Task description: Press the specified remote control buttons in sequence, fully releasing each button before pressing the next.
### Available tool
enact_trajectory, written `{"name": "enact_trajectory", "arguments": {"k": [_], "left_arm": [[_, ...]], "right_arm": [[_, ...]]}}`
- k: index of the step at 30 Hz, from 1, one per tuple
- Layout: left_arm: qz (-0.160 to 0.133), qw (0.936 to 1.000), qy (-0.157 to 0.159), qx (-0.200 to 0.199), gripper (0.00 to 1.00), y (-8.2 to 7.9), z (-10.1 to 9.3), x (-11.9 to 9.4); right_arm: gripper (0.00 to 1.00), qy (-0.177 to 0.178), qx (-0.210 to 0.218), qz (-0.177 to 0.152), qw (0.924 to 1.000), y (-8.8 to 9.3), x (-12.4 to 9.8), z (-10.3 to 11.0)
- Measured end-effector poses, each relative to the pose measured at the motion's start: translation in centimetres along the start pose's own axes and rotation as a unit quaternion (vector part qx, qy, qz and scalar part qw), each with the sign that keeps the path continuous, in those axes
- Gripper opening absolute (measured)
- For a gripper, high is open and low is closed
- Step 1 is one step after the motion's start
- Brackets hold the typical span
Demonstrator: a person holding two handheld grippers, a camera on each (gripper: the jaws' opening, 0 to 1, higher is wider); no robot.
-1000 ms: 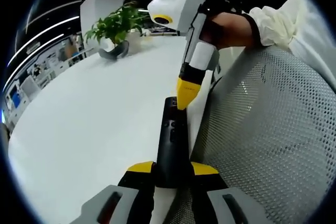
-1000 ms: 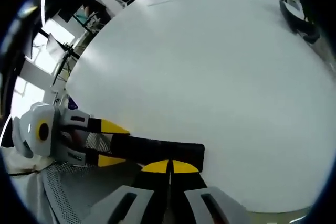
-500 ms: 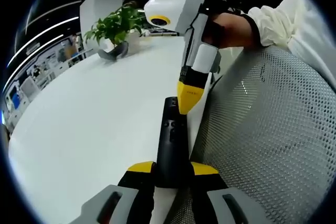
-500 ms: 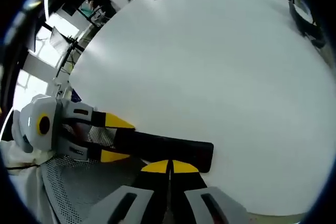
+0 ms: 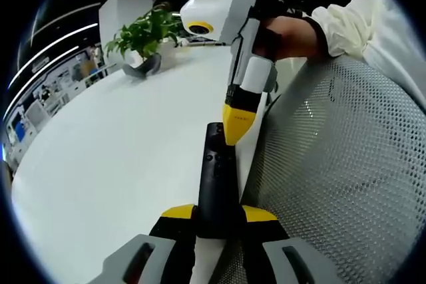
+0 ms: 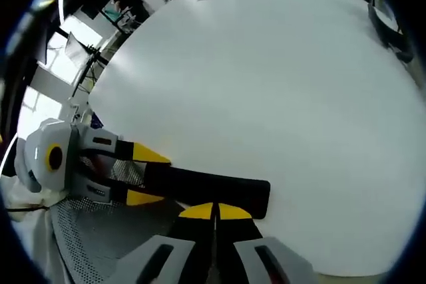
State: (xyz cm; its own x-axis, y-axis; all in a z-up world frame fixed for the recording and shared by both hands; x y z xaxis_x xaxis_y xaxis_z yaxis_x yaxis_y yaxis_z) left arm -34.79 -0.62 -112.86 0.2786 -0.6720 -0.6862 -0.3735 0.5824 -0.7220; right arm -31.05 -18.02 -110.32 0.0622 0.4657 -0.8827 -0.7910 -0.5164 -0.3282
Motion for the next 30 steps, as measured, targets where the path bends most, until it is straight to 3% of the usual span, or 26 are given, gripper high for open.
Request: {"name": "enact_trajectory", "arguments": {"k": [12,15,20,23,30], "left_arm": [[-0.001,1.0000,0.000,0.005,0.25,-0.04,0.02,0.01],[-0.001,1.0000,0.000,0.005,0.25,-0.01,0.01,0.02],[-0.002,1.0000,0.000,0.007,0.25,-0.01,-0.02,0.03],[-0.002,1.0000,0.001,0.006,0.25,0.00,-0.04,0.01],[-0.007,0.9999,0.004,0.009,0.25,0.10,0.11,0.15]], "right_arm": [[0.00,-0.004,0.015,-0.006,0.9999,-0.06,-0.20,-0.31],[0.00,0.016,0.008,-0.025,0.9995,-0.20,-0.65,-0.55],[0.00,0.006,0.017,-0.038,0.9991,-0.23,-0.68,-0.51],[0.00,0.017,0.002,-0.040,0.9991,-0.29,-0.51,-0.37],[0.00,0.004,-0.017,-0.049,0.9987,-0.58,-0.34,-0.25]]}}
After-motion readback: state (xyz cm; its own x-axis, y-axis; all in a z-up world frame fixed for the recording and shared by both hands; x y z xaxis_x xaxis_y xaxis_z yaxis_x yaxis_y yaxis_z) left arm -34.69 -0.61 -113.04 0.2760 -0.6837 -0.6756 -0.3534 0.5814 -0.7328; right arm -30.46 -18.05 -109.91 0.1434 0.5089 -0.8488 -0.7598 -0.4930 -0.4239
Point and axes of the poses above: the point that each gripper's makers call its tool centre point, and the gripper's own axes: x roughly forward along the fingers, z roughly to its left, y roughly out of its underside, the point moved 10 cm from there along -x, roughly backward along the fingers, and after that the axes turned 8 degrees about -x, right-handed, at the moved point
